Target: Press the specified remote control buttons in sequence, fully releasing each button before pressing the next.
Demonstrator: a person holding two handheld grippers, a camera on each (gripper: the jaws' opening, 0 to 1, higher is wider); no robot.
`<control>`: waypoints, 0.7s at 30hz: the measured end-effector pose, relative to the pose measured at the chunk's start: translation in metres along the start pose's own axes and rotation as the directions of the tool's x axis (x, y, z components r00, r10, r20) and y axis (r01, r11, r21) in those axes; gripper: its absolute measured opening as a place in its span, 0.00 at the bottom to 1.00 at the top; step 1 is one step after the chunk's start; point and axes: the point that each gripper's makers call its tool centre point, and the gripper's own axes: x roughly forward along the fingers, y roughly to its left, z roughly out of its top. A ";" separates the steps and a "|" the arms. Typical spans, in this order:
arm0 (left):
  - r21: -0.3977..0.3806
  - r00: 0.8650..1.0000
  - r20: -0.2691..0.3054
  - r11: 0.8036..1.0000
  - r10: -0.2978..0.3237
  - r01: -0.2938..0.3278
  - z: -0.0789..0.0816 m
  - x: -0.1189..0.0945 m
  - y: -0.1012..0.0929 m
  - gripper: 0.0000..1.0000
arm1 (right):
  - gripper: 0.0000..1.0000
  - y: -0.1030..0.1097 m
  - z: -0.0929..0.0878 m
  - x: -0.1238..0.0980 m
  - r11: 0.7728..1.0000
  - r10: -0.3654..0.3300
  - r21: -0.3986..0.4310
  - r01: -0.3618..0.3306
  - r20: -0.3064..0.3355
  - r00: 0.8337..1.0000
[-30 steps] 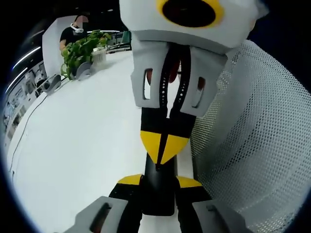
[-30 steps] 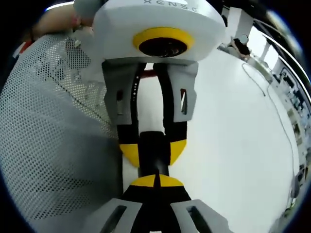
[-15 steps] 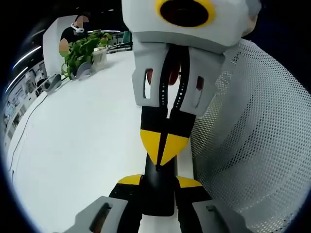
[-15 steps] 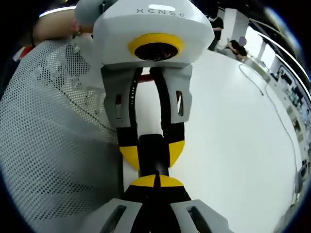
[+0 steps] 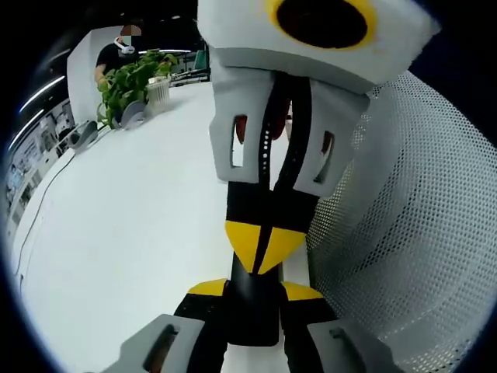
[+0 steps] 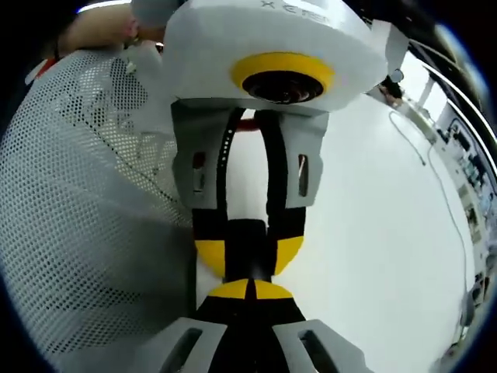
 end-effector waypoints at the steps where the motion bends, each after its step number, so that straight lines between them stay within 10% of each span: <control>1: 0.001 1.000 0.000 1.000 0.000 0.000 0.000 0.000 0.000 0.26 | 0.00 -0.001 0.000 0.000 1.000 -0.002 -0.002 0.002 0.001 1.000; 21: 0.024 1.000 -0.016 1.000 0.013 -0.013 -0.001 0.000 0.000 0.26 | 0.09 -0.004 -0.008 -0.007 0.992 0.058 0.110 -0.066 0.077 0.995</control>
